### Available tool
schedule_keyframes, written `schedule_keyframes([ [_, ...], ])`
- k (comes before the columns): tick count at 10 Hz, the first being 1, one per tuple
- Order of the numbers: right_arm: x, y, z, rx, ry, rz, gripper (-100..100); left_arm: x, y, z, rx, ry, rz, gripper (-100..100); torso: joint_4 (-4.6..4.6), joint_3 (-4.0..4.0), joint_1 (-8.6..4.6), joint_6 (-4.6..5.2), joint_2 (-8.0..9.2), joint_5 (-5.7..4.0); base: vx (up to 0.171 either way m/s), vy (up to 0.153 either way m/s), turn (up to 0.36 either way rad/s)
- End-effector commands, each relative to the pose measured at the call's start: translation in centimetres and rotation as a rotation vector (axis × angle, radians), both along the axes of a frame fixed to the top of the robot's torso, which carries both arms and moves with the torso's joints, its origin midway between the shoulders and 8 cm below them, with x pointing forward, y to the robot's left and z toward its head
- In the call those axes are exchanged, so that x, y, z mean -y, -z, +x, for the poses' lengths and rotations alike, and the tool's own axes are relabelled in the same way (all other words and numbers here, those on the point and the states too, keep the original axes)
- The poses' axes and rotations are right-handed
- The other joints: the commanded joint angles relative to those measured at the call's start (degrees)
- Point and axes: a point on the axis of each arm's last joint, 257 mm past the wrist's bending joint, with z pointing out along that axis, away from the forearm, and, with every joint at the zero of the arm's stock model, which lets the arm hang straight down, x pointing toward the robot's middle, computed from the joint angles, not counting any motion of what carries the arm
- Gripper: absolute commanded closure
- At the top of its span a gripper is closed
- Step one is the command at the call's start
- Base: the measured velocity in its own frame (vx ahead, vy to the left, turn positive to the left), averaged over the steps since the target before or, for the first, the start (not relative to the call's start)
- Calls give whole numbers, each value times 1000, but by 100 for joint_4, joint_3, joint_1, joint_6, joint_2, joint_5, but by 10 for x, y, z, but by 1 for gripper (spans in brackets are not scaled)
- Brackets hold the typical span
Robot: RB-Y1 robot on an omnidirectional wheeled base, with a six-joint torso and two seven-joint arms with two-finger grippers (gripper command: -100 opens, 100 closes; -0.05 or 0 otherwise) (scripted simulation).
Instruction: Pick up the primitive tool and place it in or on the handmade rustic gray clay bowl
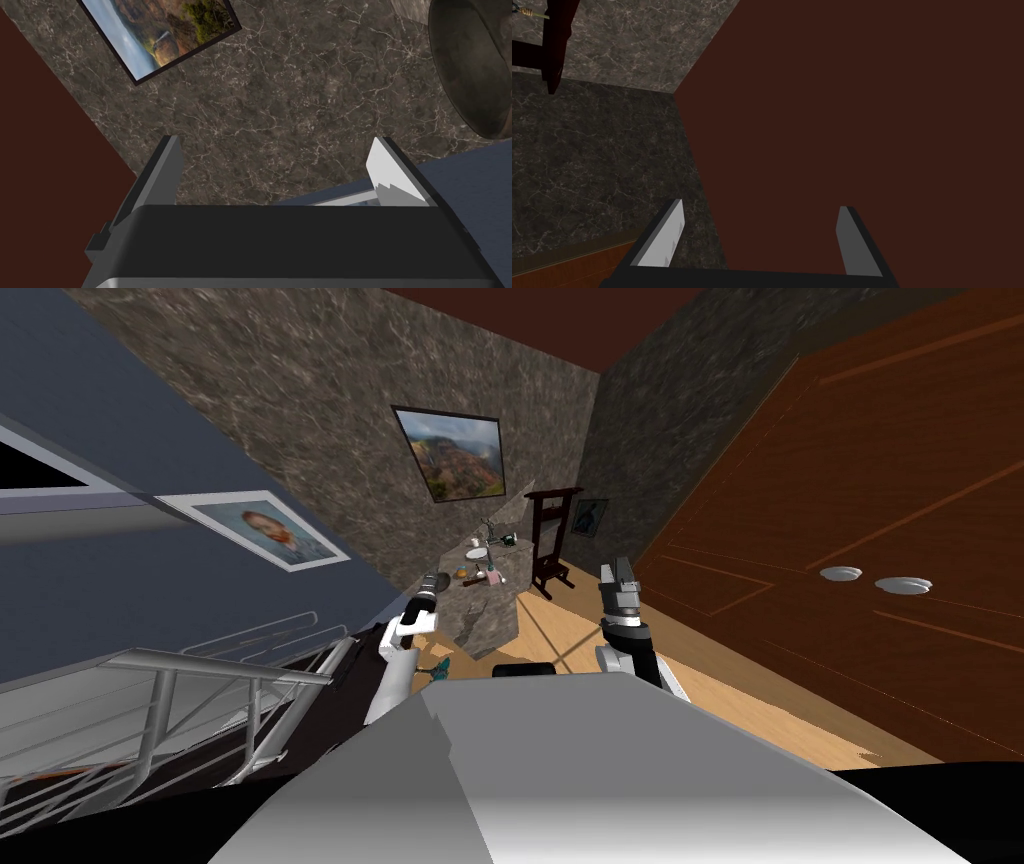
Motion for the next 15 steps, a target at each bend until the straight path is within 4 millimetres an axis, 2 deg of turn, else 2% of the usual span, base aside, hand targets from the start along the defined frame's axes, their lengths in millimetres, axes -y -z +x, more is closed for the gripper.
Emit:
schedule_keyframes([
  [1,0,0,0,0,0,0,0,-12,10,5,-44,-28,-16,-100,0,0,0,0,0,0,-12,-23,-40],
  [2,0,0,0,0,0,0,0,-29,9,12,-60,-57,-30,-100,-1,-1,-1,-1,-1,0,-9,-33,-67],
  [4,0,0,0,0,0,0,0,-34,20,11,-102,-74,-43,-100,-1,-2,-2,-2,-3,-1,-4,-15,-22],
  [5,0,0,0,0,0,0,0,-51,20,16,-119,-104,-62,-100,-1,-2,4,-3,-3,1,0,-18,-75],
  [6,0,0,0,0,0,0,0,-54,28,15,-150,-116,-72,-100,-1,-3,2,-1,-5,0,3,-20,-53],
  [7,0,0,0,0,0,0,0,-71,25,19,-162,-144,-93,-100,-2,-4,1,-2,-6,1,6,-28,-103],
  [9,0,0,0,0,0,0,0,-75,39,16,-210,-164,-109,-100,-3,-5,-2,-3,-9,0,7,-18,-6],
  [10,0,0,0,0,0,0,0,-92,40,19,-233,-195,-138,-100,-2,-4,2,-4,-7,1,10,-23,-77],
  [12,0,0,0,0,0,0,0,-94,50,16,-265,-208,-149,-100,-3,-6,0,-2,-10,0,11,-15,-28],
  [13,0,0,0,0,0,0,0,-111,52,17,-289,-239,-182,-100,-2,-5,3,-3,-8,1,21,-24,-81],
  [15,0,0,0,0,0,0,0,-113,61,13,-321,-251,-193,-100,-3,-7,-1,-2,-12,0,16,-14,-28],
])
